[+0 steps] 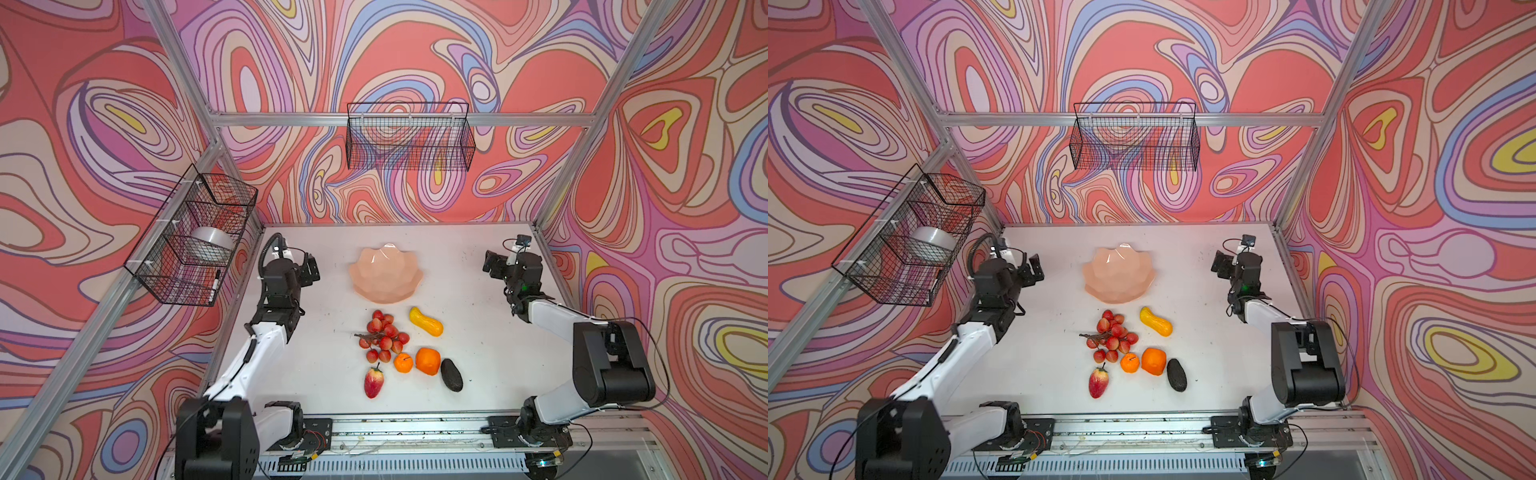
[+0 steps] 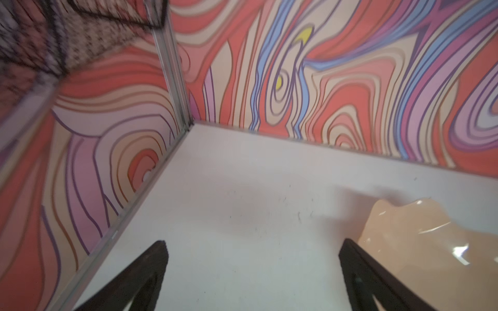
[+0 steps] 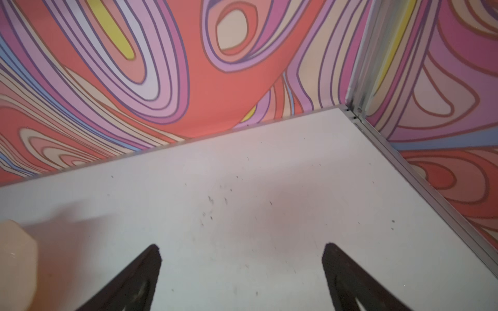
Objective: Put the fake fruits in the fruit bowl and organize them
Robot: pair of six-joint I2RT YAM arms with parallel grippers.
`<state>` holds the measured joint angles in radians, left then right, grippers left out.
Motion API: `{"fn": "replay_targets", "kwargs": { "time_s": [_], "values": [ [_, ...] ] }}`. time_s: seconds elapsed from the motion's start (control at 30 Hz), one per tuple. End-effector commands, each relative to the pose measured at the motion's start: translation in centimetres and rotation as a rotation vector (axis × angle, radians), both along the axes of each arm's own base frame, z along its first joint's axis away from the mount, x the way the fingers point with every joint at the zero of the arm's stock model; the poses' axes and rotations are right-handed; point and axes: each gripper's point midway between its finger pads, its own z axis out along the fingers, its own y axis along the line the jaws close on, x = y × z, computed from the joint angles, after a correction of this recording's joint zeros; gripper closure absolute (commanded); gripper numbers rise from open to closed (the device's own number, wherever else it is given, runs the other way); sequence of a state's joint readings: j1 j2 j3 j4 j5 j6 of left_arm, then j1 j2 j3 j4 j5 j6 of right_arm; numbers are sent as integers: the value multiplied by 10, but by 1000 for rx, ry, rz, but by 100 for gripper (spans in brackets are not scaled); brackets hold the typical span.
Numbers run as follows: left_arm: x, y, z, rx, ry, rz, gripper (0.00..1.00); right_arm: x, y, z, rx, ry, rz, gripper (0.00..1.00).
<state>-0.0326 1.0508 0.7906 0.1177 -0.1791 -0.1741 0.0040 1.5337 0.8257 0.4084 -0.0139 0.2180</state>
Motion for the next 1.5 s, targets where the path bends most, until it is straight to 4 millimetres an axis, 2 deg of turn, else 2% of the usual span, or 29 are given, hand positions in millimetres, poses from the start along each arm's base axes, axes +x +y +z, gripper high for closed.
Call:
{"fn": "replay_targets", "kwargs": {
  "time_s": [0.0,0.1,0.17,0.23,0.3,0.4,0.57,0.87,1.07,1.2,1.37,1.47],
  "values": [
    [-51,2,-41,-50,217,21,1,-30,55,-36,225,207,265,6],
    [-68,12,-32,-68,146,81,2,-53,74,-35,244,273,334,11],
    [-69,7,-18,-68,110,51,2,-70,95,-36,190,344,396,12],
    [-66,2,-13,-80,117,24,2,-90,122,-40,79,403,444,12],
    [-61,0,-11,-100,130,15,2,-107,149,-49,-36,448,491,13],
    [-60,-3,-17,-107,185,0,2,-132,182,-67,-149,519,559,12],
    [-63,-7,-9,-141,130,-27,2,-152,219,-95,-213,572,643,12],
    [-68,0,-11,-147,121,10,0,-141,236,-131,-357,637,629,15],
    [-68,2,-14,-150,124,21,0,-142,242,-149,-406,677,633,33],
    [-68,2,-14,-153,125,19,0,-145,238,-156,-421,698,613,45],
    [-68,3,-16,-156,127,19,0,-144,221,-152,-447,699,525,62],
    [-68,4,-15,-154,126,25,0,-147,211,-129,-415,664,465,70]
  ]
}}
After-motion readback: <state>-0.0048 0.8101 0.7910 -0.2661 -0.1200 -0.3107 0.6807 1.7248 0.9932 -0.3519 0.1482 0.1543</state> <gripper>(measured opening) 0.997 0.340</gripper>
